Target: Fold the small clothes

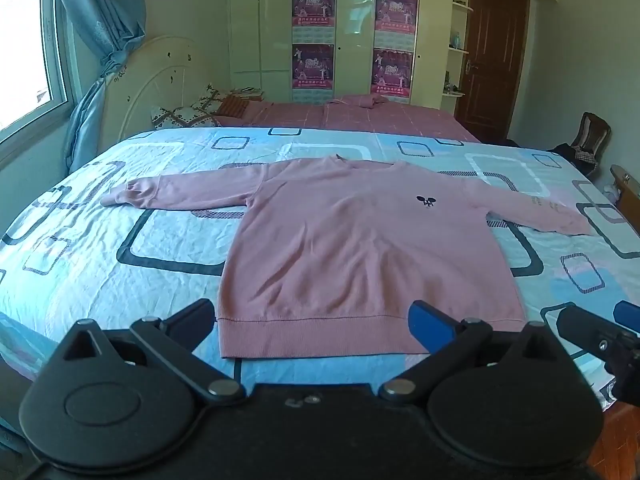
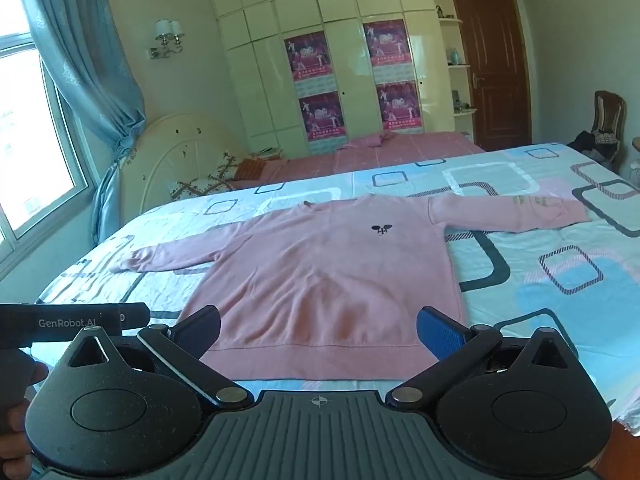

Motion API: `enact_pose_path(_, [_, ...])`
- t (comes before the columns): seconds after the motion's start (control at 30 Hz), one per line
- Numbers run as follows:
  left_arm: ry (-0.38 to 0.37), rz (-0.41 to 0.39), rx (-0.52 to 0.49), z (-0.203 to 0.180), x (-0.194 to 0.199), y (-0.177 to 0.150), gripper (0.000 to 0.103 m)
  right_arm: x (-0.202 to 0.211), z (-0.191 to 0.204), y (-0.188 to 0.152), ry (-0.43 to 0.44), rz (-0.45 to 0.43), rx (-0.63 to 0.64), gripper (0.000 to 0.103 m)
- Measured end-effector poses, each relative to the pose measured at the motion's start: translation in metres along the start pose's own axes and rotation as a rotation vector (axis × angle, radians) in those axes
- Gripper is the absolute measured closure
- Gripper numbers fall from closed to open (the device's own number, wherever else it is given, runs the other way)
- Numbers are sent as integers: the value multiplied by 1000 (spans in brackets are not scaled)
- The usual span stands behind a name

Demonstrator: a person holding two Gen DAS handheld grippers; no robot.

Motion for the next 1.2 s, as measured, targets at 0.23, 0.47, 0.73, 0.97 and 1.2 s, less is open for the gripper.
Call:
enact_pose_path(0.23, [17,-18,-10,8,13,-4,1,3,7,-2,-7,4,2,0])
enact_pose_path(0.47, [30,-13,-16,-1,6,1,1,1,3,0,-18,6,-6,0])
enact_pose_path(0.73, [22,0,-19,-3,3,1,1,1,1,-1,-31,13,0,0])
enact_pose_path(0.97, [19,9,-19,-5,1,1,1,-1,-5,-1,-46,21,-15,0])
enact_pose_path(1.2, [15,15,-21,-5,1,-1,1,-1,-7,0,-52,21,-19,0])
Point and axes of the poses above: each gripper's, at about its wrist camera, not at the fingertips, and x roughly against the way its jaws point, z to its left, y to its top, the point moved 2 cm from there along -x, roughly the way its jaws point, and after that the axes turned 6 degrees about -x, right-handed, at the moved point
